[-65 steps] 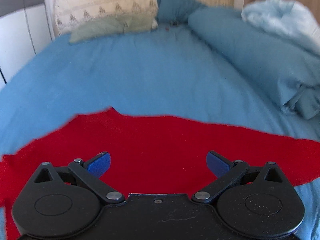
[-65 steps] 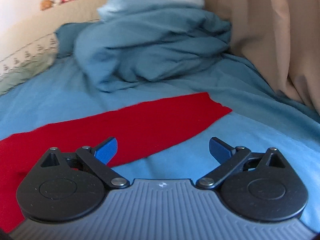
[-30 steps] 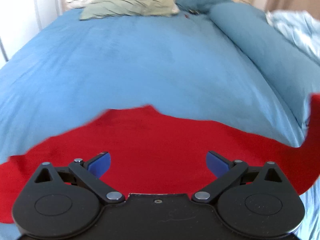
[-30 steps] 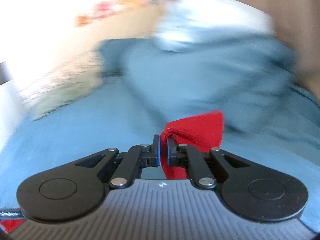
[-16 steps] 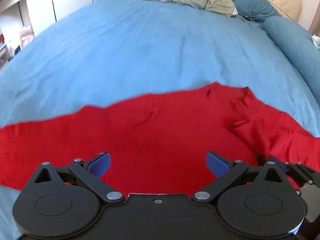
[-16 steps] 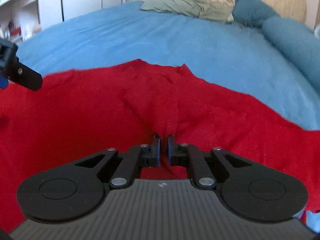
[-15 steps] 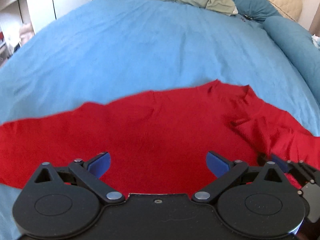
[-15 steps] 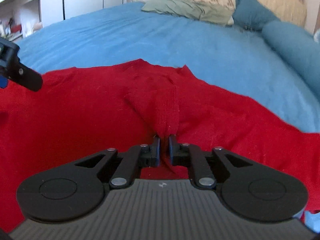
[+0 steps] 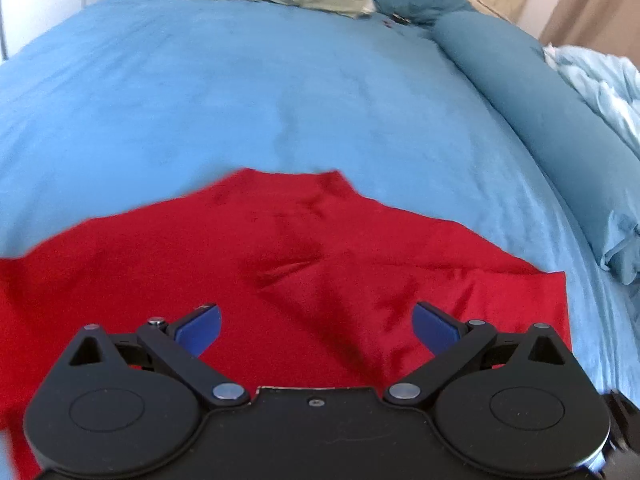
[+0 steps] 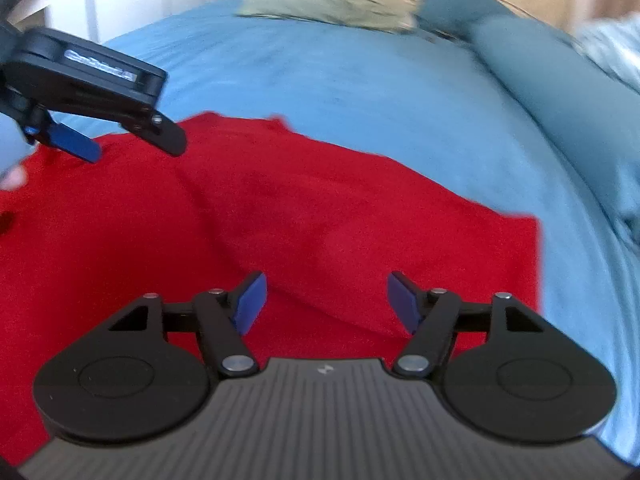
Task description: Fold small clothes
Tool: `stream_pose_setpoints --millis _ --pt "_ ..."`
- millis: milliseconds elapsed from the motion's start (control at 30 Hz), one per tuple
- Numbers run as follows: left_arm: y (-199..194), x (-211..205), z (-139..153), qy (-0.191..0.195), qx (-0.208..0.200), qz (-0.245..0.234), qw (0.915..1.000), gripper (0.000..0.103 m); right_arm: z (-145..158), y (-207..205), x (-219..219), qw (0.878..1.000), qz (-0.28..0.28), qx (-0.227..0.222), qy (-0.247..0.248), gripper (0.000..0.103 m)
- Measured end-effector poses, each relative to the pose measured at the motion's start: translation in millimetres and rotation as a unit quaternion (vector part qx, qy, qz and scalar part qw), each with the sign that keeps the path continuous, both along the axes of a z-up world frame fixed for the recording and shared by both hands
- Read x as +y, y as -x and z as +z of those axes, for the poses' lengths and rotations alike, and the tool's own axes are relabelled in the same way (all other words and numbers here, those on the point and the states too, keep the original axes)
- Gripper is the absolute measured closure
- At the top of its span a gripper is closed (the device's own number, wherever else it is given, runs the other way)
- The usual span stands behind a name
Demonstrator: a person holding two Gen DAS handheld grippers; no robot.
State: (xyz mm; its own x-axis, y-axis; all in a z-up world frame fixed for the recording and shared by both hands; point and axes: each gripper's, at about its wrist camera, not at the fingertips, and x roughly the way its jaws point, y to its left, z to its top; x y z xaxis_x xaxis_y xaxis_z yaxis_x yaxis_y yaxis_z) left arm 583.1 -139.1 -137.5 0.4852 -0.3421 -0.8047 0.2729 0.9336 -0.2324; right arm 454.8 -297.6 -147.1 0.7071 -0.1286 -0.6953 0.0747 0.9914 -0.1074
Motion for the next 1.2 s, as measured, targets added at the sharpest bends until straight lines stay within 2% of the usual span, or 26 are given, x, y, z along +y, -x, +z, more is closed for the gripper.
stream_pose_setpoints --millis 100,167,333,400,467,667,700,733,767,800,833,867,933,1000,1133,1200 --pt "-3 -22 -22 -0.042 -0.001 0.009 0.9991 0.007 -5 10 -29 0.999 -0.035 0.005 -0.001 0.017" --pt "2 -19 -34 -0.071 0.005 0.018 0.9973 0.010 -10 15 -42 0.998 -0.054 0.012 -0.005 0.017" --pt "38 21 -37 -0.075 0.008 0.049 0.9960 0.010 -16 23 -62 0.997 -0.080 0.016 -0.016 0.017" --pt "51 36 -34 -0.057 0.011 0.057 0.9967 0.009 -16 30 -67 0.996 -0.089 0.015 -0.019 0.016" --pt "55 43 -32 -0.017 0.015 0.060 0.9979 0.009 -20 27 -76 0.995 -0.097 0.016 -0.023 0.012" --pt "30 15 -39 0.021 0.000 0.074 0.9970 0.013 -27 31 -85 0.992 -0.118 0.023 -0.041 0.012" --pt "24 9 -41 0.024 0.000 0.075 0.9969 0.016 -30 27 -87 0.991 -0.121 0.023 -0.045 0.012" --pt "21 6 -40 0.023 -0.003 0.078 0.9967 0.026 -31 26 -88 0.991 -0.123 0.023 -0.049 0.012" --pt "18 2 -40 0.018 -0.009 0.082 0.9964 0.046 -33 24 -89 0.991 -0.124 0.023 -0.052 0.011" --pt "16 0 -39 0.010 -0.014 0.085 0.9962 0.059 -34 24 -90 0.990 -0.125 0.021 -0.053 0.010" --pt "14 -1 -37 0.004 -0.016 0.087 0.9961 0.079 -35 24 -90 0.990 -0.127 0.019 -0.055 0.009" --pt "11 -1 -35 0.010 -0.016 0.088 0.9959 0.091 -36 23 -90 0.990 -0.128 0.018 -0.056 0.008" --pt "10 5 -22 0.037 -0.023 0.088 0.9952 0.091 -38 22 -88 0.990 -0.129 0.018 -0.053 0.005" --pt "11 9 1 0.047 -0.054 0.086 0.9938 0.091 -38 20 -86 0.990 -0.128 0.018 -0.049 0.004" --pt "21 36 53 0.054 -0.124 0.104 0.9853 0.091 -38 9 -79 0.992 -0.117 0.024 -0.024 0.003" --pt "28 57 69 0.040 -0.150 0.121 0.9803 0.091 -37 0 -78 0.994 -0.109 0.021 -0.014 0.003"
